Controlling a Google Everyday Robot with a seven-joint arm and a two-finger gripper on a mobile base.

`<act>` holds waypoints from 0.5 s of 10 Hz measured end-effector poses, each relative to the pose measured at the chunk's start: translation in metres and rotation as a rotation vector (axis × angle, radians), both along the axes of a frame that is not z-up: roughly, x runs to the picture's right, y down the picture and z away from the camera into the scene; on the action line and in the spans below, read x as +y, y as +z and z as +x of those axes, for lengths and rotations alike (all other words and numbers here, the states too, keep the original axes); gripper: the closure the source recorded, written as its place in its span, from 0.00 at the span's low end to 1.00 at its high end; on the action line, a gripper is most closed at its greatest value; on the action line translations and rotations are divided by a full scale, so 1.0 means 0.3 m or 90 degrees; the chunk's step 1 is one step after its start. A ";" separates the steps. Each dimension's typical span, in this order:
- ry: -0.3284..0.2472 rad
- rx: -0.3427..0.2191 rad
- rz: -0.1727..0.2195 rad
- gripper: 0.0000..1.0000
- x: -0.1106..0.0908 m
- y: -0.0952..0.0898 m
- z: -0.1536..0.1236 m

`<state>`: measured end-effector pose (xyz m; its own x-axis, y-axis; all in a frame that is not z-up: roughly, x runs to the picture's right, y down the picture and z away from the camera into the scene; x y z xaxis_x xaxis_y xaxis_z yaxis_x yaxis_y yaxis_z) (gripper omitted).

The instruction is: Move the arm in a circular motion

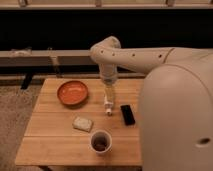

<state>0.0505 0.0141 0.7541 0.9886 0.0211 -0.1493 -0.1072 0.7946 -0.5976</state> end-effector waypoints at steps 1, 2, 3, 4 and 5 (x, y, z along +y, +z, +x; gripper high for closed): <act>0.008 0.019 0.002 0.20 0.039 -0.064 0.079; 0.013 0.029 0.003 0.20 0.072 -0.111 0.119; 0.017 0.040 0.003 0.20 0.127 -0.177 0.151; 0.022 0.042 0.001 0.20 0.184 -0.246 0.147; 0.025 0.042 -0.002 0.20 0.244 -0.316 0.129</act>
